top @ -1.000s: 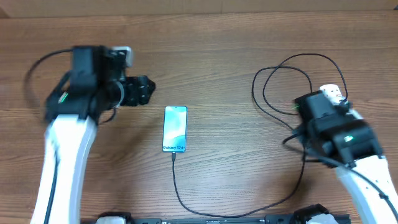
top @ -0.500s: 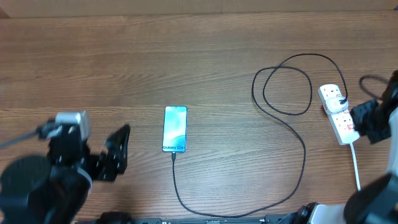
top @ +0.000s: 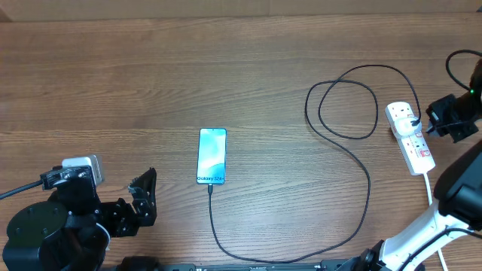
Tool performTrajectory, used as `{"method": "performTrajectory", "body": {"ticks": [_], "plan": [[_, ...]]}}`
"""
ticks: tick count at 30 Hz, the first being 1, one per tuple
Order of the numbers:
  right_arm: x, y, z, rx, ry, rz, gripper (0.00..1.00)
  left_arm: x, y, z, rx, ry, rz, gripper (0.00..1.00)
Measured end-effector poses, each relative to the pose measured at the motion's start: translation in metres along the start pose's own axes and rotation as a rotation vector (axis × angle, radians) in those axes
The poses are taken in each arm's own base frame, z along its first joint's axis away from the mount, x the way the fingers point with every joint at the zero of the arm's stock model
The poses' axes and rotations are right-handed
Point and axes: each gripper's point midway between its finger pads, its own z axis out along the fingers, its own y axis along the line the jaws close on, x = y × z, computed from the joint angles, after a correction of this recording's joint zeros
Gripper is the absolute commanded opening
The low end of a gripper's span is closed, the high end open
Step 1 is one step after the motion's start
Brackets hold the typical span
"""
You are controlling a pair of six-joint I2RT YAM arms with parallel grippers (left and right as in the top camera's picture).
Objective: Plug charger to phone and switch on socket
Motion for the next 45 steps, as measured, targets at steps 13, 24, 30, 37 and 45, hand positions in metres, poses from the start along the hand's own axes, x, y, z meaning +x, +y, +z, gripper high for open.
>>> {"method": "performTrajectory", "body": {"ticks": [13, 24, 30, 37, 45], "plan": [[-0.013, 0.008, 0.014, -0.013, -0.021, -0.026, 0.04, 0.001, 0.001, 0.0, -0.008, 0.002, -0.003, 1.0], [-0.015, 0.008, 0.019, -0.007, -0.019, -0.028, 0.04, 0.002, 0.002, 0.0, -0.009, 0.006, -0.003, 1.0], [-0.015, 0.01, 0.04, 0.018, 0.015, -0.032, 0.04, 0.002, 0.002, 0.0, -0.009, 0.008, -0.003, 1.0], [-0.012, 0.011, 0.051, 0.05, 0.028, -0.064, 0.04, 0.003, 0.002, 0.0, -0.01, 0.011, -0.004, 0.99], [-0.012, 0.011, 0.054, 0.057, 0.03, -0.076, 0.04, 0.01, 0.004, 0.0, -0.017, 0.04, -0.006, 1.0]]}}
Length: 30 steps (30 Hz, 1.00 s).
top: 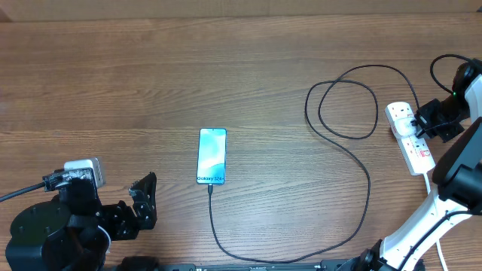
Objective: Plug charger to phone and switch on socket
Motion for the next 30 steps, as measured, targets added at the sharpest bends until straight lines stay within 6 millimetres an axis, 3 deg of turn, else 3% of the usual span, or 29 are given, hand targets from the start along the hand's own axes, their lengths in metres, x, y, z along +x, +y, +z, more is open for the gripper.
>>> {"method": "performTrajectory", "body": {"ticks": [16, 21, 25, 30], "plan": [[-0.002, 0.0, 0.005, -0.005, -0.018, 0.0, 0.04, 0.003, 0.001, 0.0, -0.003, 0.012, -0.001, 1.0], [0.014, -0.008, 0.0, 0.037, 0.056, -0.001, 0.04, 0.003, 0.001, 0.0, -0.003, 0.013, -0.001, 0.99], [0.024, -0.009, -0.018, 0.065, 0.098, -0.012, 0.04, 0.004, 0.001, 0.0, -0.004, 0.016, -0.001, 1.0], [0.02, -0.003, -0.076, -0.002, -0.011, -0.019, 0.04, 0.004, 0.001, 0.0, -0.004, 0.017, -0.002, 1.0]]}}
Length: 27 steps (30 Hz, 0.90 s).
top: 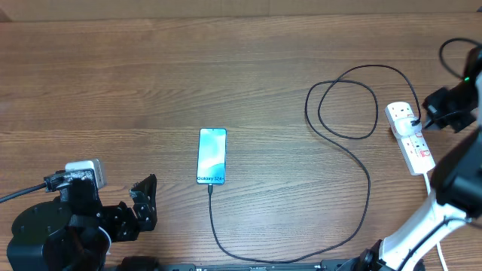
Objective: Plug charger to phone and switch on socket
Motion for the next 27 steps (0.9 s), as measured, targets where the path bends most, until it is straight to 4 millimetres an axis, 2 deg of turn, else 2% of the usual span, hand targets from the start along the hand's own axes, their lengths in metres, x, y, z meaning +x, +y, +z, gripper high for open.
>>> {"method": "performTrajectory", "body": {"ticks": [2, 5, 6, 8, 11, 12, 15, 19, 21, 25, 27], "plan": [[0.008, -0.003, -0.035, -0.046, -0.062, 0.0, 0.04, 0.0, 0.0, 0.0, 0.0, 0.001, 0.0, 0.99], [0.031, -0.012, -0.094, -0.128, -0.168, -0.006, 0.04, 0.001, 0.0, 0.0, 0.0, 0.003, 0.0, 1.0], [0.045, -0.017, -0.117, -0.163, -0.207, -0.012, 0.04, 0.001, 0.0, 0.0, -0.001, 0.004, 0.0, 1.0], [0.071, -0.027, -0.149, -0.212, -0.263, -0.027, 0.04, 0.001, 0.0, 0.0, -0.001, 0.005, 0.0, 0.99], [0.108, -0.04, -0.189, -0.298, -0.351, -0.056, 0.19, 0.001, 0.0, 0.0, -0.001, 0.005, 0.0, 1.0], [0.116, -0.041, -0.198, -0.327, -0.374, -0.065, 0.2, 0.001, 0.0, 0.0, -0.001, 0.005, 0.0, 1.0], [0.146, -0.05, -0.227, -0.432, -0.454, -0.098, 0.35, 0.001, 0.0, 0.0, -0.001, 0.005, 0.0, 0.99], [0.186, -0.06, -0.255, -0.559, -0.538, -0.139, 0.56, 0.001, 0.0, 0.0, -0.001, 0.006, 0.0, 0.99], [0.215, -0.071, -0.272, -0.637, -0.605, -0.165, 0.56, 0.002, 0.0, 0.0, -0.001, 0.007, 0.0, 1.0], [0.248, -0.087, -0.287, -0.714, -0.691, -0.189, 0.67, 0.002, 0.0, 0.0, -0.001, 0.007, 0.0, 1.0], [0.26, -0.093, -0.292, -0.737, -0.724, -0.202, 0.7, 0.002, 0.0, 0.0, -0.001, 0.007, 0.0, 1.0]]}}
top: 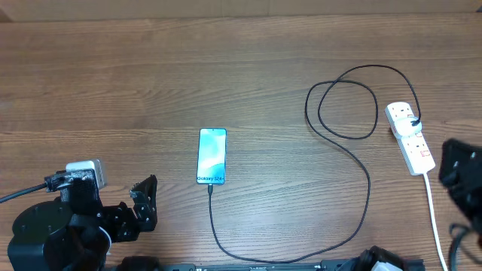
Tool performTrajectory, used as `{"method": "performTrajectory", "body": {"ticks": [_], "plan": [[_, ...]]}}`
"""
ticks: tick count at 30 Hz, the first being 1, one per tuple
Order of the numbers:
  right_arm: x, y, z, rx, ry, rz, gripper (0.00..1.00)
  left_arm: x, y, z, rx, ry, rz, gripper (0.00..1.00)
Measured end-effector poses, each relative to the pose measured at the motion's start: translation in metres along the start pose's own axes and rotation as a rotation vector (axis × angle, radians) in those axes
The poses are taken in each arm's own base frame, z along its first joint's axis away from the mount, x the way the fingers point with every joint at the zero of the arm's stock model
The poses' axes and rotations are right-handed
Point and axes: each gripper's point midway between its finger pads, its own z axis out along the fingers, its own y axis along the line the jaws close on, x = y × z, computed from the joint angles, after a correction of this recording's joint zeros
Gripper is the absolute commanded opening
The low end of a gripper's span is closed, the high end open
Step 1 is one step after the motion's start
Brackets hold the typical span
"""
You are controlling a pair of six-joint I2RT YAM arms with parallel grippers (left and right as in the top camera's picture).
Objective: Plug charger to phone and switch on socket
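Observation:
The phone [212,156] lies face up in the middle of the table with its screen lit. The black charger cable [367,175] enters the phone's near end, loops across the table and ends in a plug [415,121] seated in the white socket strip [409,138] at the right. My left gripper [143,199] rests low at the left, open and empty, well away from the phone. Of my right arm [461,175] only a dark block shows at the right edge, just below the strip. Its fingers are out of view.
The cable makes a wide double loop [343,105] left of the strip and a long bend [248,256] near the front edge. The strip's white lead [435,218] runs toward the front right. A white camera box [84,170] sits on the left arm.
My right gripper was just above and right of the socket strip's far end. Now the right arm has dropped back to the lower right edge, fingers out of view. Phone, cable and left arm are unchanged.
My right gripper first stood just right of the strip. Then it was against the strip's far end by the plug. Then it stood slightly off it again, and now the arm is withdrawn. Throughout, the phone stayed lit with the cable in it, and the left arm barely moved.

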Motion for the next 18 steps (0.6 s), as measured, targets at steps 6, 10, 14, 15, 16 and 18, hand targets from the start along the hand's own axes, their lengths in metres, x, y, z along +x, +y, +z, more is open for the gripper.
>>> {"method": "performTrajectory", "body": {"ticks": [6, 10, 14, 15, 16, 18], "plan": [[0.005, 0.003, -0.007, -0.024, -0.01, -0.005, 0.7, 0.0, 0.0, 0.0, 0.0, 0.0, 0.0, 1.0], [0.009, 0.004, 0.0, -0.039, 0.029, 0.004, 0.7, 0.0, 0.0, 0.0, 0.0, 0.0, 0.0, 1.0], [0.016, 0.003, 0.009, -0.045, 0.078, 0.005, 0.7, 0.0, 0.0, 0.0, 0.0, 0.0, 0.0, 1.0], [0.018, 0.002, 0.011, -0.047, 0.089, 0.001, 0.69, 0.0, 0.0, 0.0, 0.0, 0.0, 0.0, 0.99], [0.021, 0.003, 0.014, -0.058, 0.108, -0.015, 0.7, 0.0, 0.0, 0.0, 0.0, 0.0, 0.0, 1.0], [0.027, 0.007, 0.017, -0.092, 0.144, -0.051, 0.76, 0.0, 0.0, 0.0, 0.0, 0.0, 0.0, 1.0]]}}
